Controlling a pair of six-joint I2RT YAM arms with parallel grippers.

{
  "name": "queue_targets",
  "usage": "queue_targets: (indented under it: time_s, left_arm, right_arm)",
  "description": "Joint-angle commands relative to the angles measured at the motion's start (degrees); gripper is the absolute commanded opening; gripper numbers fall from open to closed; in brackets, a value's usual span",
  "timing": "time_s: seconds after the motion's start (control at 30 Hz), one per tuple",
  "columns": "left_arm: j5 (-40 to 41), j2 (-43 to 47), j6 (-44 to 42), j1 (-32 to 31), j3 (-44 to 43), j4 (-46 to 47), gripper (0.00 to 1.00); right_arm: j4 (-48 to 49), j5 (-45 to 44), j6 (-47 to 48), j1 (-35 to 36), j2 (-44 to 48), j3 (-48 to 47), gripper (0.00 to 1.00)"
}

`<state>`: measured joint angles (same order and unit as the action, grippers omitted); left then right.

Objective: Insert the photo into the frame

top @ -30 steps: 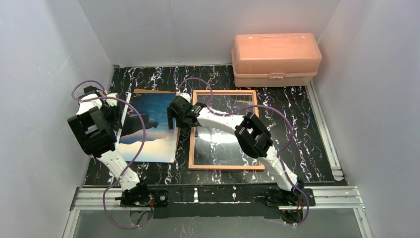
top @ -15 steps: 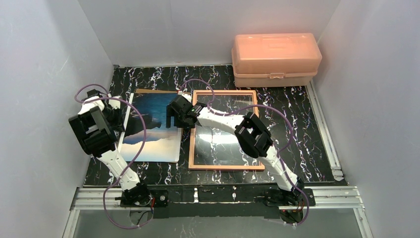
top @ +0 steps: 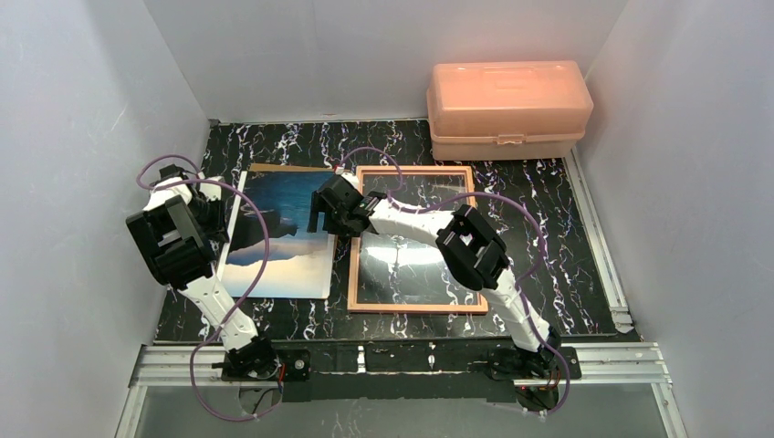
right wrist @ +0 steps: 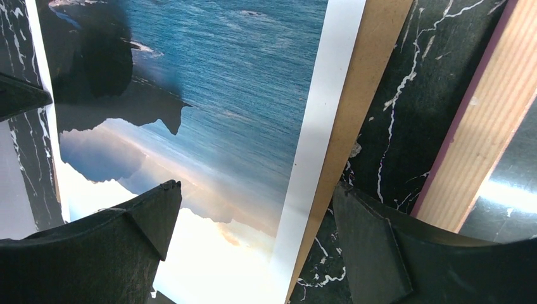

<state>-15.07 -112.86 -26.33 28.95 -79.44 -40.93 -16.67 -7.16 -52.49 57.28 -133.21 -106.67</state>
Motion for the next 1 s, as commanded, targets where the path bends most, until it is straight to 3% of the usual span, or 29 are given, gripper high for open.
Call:
queue_targets:
  time_s: [0.0, 0.37, 0.97]
  left_arm:
    - [-3.42, -1.81, 0.22, -0.72, 2.86, -2.66, 0.04]
    - [-7.05, -1.34, 0.48, -0.74, 4.41, -4.72, 0.01]
    - [-13.91, 6.41, -0.90, -0.35, 2.34, -11.26, 0.00]
  right_arm:
    - [0.56, 5.09, -3.00, 1.17, -1.70, 1.77, 0.96]
    - [2.49, 9.45, -4.59, 1.65, -1.27, 3.12, 0.96]
    - [0.77, 7.78, -3.98, 1.64, 1.71, 6.62, 0.97]
